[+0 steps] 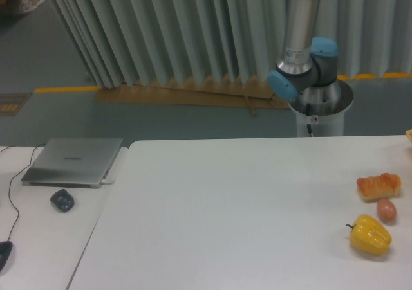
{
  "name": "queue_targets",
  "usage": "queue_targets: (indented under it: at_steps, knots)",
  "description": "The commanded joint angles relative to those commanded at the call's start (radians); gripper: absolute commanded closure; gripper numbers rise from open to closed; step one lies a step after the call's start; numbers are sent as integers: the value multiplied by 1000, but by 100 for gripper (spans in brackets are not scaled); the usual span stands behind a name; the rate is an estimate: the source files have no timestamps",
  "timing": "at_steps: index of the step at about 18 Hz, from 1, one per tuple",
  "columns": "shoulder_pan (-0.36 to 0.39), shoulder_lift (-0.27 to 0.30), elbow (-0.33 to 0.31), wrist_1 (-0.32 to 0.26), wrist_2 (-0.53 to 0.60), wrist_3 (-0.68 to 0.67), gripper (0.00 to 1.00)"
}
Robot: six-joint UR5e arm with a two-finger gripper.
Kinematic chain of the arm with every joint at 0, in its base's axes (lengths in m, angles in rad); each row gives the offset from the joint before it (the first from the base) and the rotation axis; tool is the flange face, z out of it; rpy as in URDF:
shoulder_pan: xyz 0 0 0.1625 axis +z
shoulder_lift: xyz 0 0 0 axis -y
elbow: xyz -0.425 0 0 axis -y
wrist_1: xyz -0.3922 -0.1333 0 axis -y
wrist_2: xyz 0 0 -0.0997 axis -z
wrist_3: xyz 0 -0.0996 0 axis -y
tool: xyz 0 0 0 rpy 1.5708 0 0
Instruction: Place the red peppers in a basket
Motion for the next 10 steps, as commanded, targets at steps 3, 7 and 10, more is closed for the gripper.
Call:
queue_targets:
  at_steps: [3, 7, 10]
  knots:
    - [-15, 3, -5, -2, -15, -2, 0]
    - [-29, 9, -12, -3, -26, -3, 0]
    - [-43, 9, -12, -2, -23, -5, 0]
